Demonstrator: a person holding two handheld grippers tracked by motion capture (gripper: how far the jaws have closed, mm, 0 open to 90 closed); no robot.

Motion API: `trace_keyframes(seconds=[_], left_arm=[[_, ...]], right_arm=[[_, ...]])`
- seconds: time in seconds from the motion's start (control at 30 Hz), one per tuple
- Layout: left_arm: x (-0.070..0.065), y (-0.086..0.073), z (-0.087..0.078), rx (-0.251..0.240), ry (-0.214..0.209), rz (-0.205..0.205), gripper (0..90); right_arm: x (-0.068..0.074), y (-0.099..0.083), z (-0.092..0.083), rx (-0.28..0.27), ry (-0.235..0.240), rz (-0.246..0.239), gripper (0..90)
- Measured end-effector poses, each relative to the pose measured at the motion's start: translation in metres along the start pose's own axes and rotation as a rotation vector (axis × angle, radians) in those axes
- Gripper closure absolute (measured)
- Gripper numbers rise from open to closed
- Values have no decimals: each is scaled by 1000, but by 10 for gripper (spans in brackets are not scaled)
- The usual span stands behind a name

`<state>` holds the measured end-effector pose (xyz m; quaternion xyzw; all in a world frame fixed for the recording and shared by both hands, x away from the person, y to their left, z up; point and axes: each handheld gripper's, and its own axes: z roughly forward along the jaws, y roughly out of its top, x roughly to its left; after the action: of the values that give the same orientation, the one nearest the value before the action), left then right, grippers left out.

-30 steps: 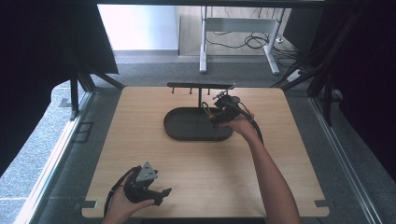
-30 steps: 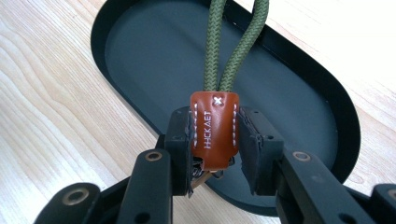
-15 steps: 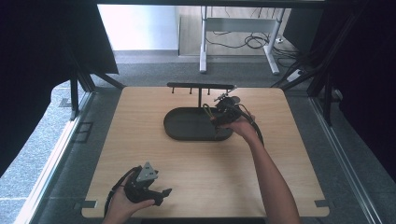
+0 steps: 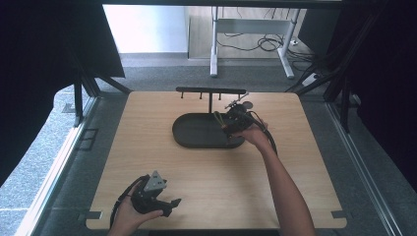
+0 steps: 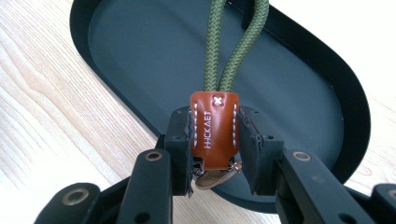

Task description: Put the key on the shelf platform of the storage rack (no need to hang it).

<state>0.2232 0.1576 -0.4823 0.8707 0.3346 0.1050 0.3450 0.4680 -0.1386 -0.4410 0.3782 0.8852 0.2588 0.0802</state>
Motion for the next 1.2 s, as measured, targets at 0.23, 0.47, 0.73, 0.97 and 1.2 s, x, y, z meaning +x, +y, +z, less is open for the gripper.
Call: trace_keyframes(seconds=[0.23,0.47,0.73,0.97,1.2], left_arm=[[0,0,0,-1,1,-2,198],[0,0,0,0,0,-2,198],[0,0,1,4,-2,0,198],[0,0,1,5,-2,1,198],[0,0,2,9,-1,0,198]], right_arm=[[0,0,5,9,-4,-5,666],[1,-2,12,14,-6,-6,666],[-1,-8,20,27,-8,2,665],[-5,-13,23,40,-10,11,662],[-12,-19,24,65,-28,32,658]])
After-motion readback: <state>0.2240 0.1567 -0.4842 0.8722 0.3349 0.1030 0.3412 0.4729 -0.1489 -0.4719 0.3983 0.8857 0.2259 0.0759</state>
